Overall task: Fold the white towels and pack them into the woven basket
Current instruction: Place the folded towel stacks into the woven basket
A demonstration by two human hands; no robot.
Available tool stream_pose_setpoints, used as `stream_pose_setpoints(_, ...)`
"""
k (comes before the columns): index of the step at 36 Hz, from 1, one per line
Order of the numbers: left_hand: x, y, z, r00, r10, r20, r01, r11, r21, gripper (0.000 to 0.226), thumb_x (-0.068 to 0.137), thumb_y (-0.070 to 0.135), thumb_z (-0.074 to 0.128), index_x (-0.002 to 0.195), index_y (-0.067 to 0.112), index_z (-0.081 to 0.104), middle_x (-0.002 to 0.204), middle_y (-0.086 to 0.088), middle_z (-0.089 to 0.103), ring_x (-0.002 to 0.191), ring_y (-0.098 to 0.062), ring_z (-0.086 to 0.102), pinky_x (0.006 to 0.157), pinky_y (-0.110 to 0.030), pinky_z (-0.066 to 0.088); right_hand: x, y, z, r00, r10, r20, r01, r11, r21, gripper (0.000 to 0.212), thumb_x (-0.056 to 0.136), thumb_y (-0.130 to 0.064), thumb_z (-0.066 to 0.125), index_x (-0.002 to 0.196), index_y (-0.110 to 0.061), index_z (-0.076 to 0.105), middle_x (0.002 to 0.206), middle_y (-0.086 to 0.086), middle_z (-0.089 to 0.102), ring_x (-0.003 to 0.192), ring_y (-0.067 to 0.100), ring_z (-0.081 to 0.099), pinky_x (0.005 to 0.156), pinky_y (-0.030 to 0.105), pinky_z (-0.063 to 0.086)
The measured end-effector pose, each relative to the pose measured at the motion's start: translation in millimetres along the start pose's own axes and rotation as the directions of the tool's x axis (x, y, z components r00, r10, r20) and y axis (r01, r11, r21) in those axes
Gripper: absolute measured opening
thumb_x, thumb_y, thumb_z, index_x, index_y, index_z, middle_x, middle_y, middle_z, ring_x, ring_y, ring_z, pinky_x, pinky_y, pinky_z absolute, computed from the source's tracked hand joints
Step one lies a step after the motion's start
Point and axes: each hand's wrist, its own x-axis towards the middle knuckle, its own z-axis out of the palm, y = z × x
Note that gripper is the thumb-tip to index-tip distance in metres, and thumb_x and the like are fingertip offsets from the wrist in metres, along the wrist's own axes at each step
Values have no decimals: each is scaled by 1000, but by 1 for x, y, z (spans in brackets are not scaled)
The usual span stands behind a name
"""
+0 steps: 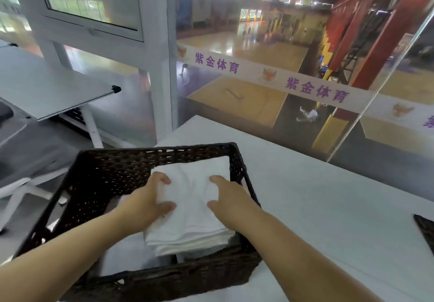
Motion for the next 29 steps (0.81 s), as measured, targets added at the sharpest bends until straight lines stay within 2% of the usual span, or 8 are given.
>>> stream_pose_setpoints(4,22,-23,28,992,-27,123,24,999,26,43,88,26,62,110,30,25,67,2,58,45,-5,49,37,-14,36,28,4,27,994,71,84,-51,975,-214,50,96,-11,48,143,-12,31,138,19,37,111,25,48,90,29,44)
stream_pose_setpoints(9,44,-34,53,963,-32,267,15,998,66,48,89,29,59,116,27,20,72,1,58,53,-8,51,43,-15,38,49,15,43,984,146,104,-100,929,-357,41,92,-2,47,132,-8,41,128,20,42,75,18,42,61,26,39)
stream_pose_setpoints(11,48,-36,59,937,-12,349,-18,997,80,56,87,29,61,125,25,19,72,4,55,56,-4,50,47,-14,37,54,22,45,969,206,133,-132,896,-425,46,90,0,51,134,-7,40,134,22,37,93,24,51,75,31,47)
stream_pose_setpoints(15,52,-41,66,868,14,497,-115,978,175,71,87,34,62,141,26,17,79,9,52,70,-6,51,57,-14,37,61,31,46,912,357,204,-170,779,-603,56,86,5,57,138,-1,38,145,26,24,126,37,38,100,43,44)
stream_pose_setpoints(20,57,-42,52,896,-36,442,-136,927,350,59,89,40,57,141,32,30,117,-3,46,103,-20,52,83,-26,40,59,25,46,931,290,223,-85,764,-640,40,84,5,57,123,-2,54,130,17,43,113,30,48,87,36,45)
stream_pose_setpoints(24,56,-30,29,946,-21,324,-197,758,622,43,91,43,49,132,30,41,129,0,48,112,-22,53,84,-31,42,54,18,34,964,170,203,5,756,-655,9,89,-3,56,83,-10,54,79,4,39,63,18,38,51,23,29)
stream_pose_setpoints(26,55,-20,18,962,36,271,-219,695,685,41,91,45,49,128,30,45,128,2,51,113,-21,53,81,-31,42,48,16,20,972,70,225,100,742,-663,8,91,-16,58,89,-9,53,89,6,48,74,23,48,54,26,30)
stream_pose_setpoints(29,48,-1,1,970,122,209,-236,669,705,40,90,51,50,124,31,48,125,6,54,112,-18,54,84,-34,45,34,9,-6,970,-71,234,205,755,-623,37,90,-30,60,122,-12,53,115,6,56,103,26,55,69,33,41)
